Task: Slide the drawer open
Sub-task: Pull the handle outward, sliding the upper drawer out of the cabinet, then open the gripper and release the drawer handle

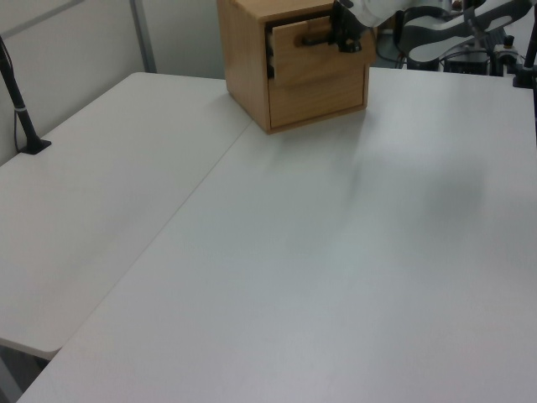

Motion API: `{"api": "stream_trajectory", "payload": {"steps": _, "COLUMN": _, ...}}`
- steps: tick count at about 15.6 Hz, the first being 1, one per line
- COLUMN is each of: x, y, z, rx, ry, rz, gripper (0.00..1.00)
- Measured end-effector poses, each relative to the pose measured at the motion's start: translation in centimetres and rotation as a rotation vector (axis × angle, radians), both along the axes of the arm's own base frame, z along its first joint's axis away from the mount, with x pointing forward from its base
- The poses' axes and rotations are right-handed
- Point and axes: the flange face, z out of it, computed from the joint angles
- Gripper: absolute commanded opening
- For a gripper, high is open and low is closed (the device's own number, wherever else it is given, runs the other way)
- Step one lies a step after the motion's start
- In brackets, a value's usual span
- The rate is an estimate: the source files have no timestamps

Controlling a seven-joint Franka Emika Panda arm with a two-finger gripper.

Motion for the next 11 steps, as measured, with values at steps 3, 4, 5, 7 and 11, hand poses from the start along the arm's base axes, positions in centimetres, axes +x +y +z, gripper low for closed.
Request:
{"api": "stream_trajectory", "payload": {"steps": 3, "x": -2.2, "y": 1.7, "z": 0.1, "rx": 0.011, "ry": 0.017, "rz": 0.012, "gripper": 0.0}}
{"api": "stream_trajectory", "payload": {"steps": 4, "x": -2.9, "y": 2.2, "z": 0.2, "rx": 0.015, "ry": 0.021, "rz": 0.014, "gripper": 0.0}}
{"api": "stream_trajectory", "payload": {"steps": 5, "x": -3.5, "y": 2.7, "z": 0.2, "rx": 0.018, "ry": 0.025, "rz": 0.017, "gripper": 0.0}}
{"api": "stream_trajectory", "payload": {"steps": 7, "x": -4.6, "y": 3.5, "z": 0.3, "rx": 0.028, "ry": 0.027, "rz": 0.018, "gripper": 0.02}}
{"api": "stream_trajectory", "payload": {"steps": 11, "x": -5.6, "y": 5.2, "z": 0.4, "rx": 0.04, "ry": 0.045, "rz": -0.008, "gripper": 0.08}}
